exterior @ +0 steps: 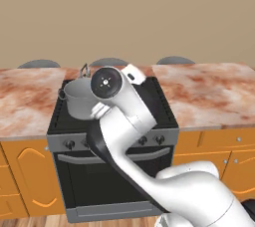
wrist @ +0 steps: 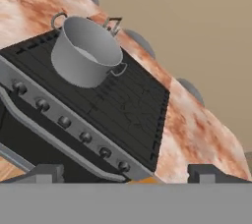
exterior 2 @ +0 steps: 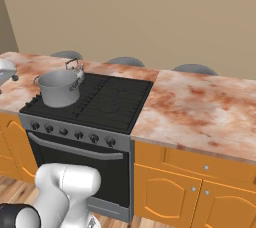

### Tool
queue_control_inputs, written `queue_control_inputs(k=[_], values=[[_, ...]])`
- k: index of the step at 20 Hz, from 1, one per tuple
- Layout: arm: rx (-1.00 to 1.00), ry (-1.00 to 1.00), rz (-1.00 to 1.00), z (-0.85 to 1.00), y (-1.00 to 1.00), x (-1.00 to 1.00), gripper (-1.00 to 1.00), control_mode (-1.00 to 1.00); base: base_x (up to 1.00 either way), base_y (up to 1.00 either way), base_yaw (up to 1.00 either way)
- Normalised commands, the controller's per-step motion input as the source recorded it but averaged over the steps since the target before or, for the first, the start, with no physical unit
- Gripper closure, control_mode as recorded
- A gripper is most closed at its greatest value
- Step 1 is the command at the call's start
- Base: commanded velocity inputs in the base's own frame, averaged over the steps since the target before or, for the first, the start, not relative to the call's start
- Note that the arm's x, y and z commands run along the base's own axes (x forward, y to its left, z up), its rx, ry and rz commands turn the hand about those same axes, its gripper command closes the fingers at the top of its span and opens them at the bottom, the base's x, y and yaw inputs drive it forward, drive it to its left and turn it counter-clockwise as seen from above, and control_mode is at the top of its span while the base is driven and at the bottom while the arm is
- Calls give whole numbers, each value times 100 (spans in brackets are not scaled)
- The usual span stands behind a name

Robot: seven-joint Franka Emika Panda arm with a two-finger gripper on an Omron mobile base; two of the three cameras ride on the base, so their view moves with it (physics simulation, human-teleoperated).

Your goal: Pick the kettle from the cabinet and place it on a stove burner. Then pick the pot from the counter and place it on another stove burner. Finally, turn both burners on.

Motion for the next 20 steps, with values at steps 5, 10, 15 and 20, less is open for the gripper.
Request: queue_control_inputs(k=[5, 10, 15, 20], values=[[-20, 0, 14, 0, 0, -29, -100, -100, 0, 0, 0], [-19, 0, 14, 0, 0, -35, -100, -100, 0, 0, 0], [-20, 0, 14, 0, 0, -34, -100, -100, 0, 0, 0], [-20, 0, 14, -1, 0, -27, -100, -100, 0, 0, 0]])
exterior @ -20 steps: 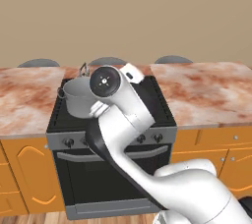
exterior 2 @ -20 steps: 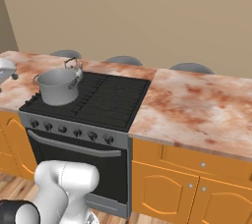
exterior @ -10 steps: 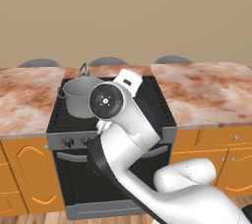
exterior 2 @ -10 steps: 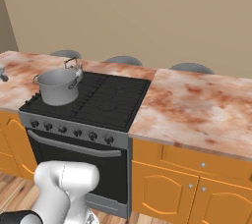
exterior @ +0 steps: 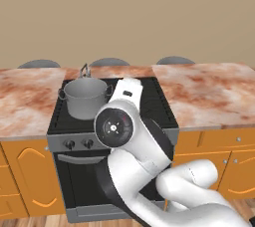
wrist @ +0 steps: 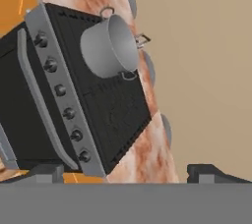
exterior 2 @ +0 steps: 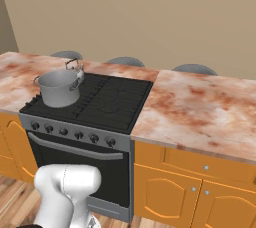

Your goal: Pick the kettle from the cabinet and place it on a stove burner. Then pick the pot from the counter and place it on another stove burner. Finally, turn both burners on.

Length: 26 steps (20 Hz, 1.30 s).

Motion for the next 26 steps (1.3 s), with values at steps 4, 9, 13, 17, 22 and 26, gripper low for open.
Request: queue_control_inputs(k=[4, 9, 13, 17, 22, 26], values=[[-18, 0, 14, -10, 0, -20, -100, -100, 0, 0, 0], [-18, 0, 10, -21, 11, -4, -100, -100, 0, 0, 0], [-20, 4, 5, -24, 27, 0, -100, -100, 0, 0, 0], [-20, 4, 3, -23, 38, 0, -100, -100, 0, 0, 0], [-20, 4, 1, -25, 35, 0, -100, -100, 0, 0, 0], [-20, 4, 1, -25, 22, 6, -100, -100, 0, 0, 0]])
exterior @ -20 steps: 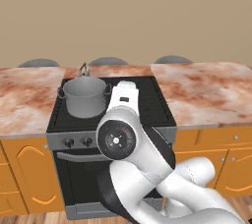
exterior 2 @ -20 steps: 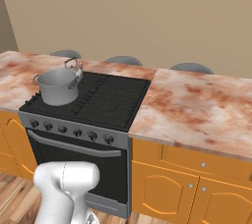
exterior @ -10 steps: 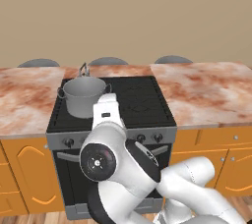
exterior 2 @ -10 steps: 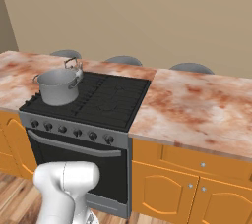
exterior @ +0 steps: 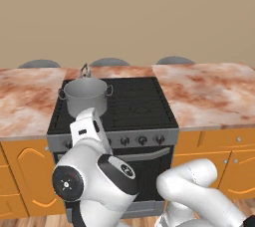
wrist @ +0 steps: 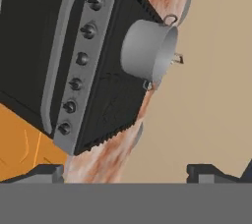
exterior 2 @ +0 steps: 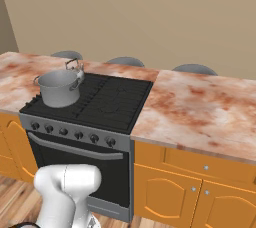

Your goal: Pick the kettle from the cabinet and place it on a stove burner. Then pick the pot from the counter and place it on another stove burner. Finally, turn both burners on.

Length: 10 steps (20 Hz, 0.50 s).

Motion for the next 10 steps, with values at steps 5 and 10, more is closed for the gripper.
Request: queue_control_inputs(k=[5, 10], values=[[-19, 4, 0, -24, 10, 14, -100, -100, 0, 0, 0], [-21, 7, 0, -32, 9, 19, -100, -100, 0, 0, 0]])
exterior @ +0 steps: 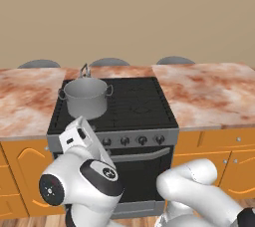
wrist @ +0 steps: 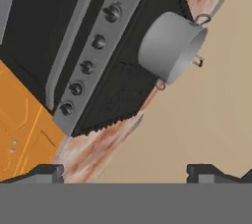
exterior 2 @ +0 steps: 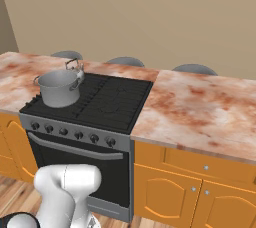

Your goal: Pick the kettle from the cabinet and place it on a stove burner. Then pick the pot from the counter and place it on another stove burner. Finally, turn both burners on.

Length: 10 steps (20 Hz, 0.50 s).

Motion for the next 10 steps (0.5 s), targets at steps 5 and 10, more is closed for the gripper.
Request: queue_control_inputs(k=[5, 10], values=[[-22, 9, 2, -29, 5, 28, -100, -100, 0, 0, 0], [-20, 9, 6, -21, 8, 31, -100, -100, 0, 0, 0]])
